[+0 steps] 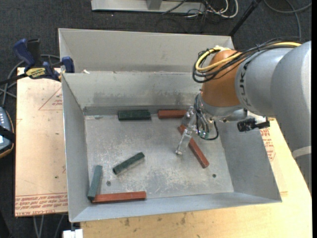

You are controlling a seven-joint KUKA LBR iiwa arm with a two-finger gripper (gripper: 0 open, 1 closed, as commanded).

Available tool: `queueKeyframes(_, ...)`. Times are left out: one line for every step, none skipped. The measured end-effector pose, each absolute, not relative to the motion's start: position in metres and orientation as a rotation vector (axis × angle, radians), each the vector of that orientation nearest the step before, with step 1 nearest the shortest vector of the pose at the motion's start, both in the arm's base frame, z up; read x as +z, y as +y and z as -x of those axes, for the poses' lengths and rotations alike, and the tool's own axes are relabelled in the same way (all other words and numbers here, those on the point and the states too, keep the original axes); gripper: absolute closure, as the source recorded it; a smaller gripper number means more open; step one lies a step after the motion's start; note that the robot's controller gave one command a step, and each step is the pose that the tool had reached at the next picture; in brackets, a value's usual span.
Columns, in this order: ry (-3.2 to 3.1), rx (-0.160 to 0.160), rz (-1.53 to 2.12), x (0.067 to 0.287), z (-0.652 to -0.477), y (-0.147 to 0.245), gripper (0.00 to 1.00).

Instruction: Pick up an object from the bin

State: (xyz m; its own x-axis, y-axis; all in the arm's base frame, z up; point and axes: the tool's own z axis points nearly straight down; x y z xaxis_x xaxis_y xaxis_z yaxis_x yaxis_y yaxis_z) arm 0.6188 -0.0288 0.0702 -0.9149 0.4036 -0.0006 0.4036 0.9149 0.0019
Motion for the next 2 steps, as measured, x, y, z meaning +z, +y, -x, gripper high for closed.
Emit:
queueKeyframes(3.11,0.0,0.446,0.0697,-0.5943,-0.076,0.0)
queueKeyframes(3.107,0.002,0.446,0.0703,-0.595,-0.0747,1.0)
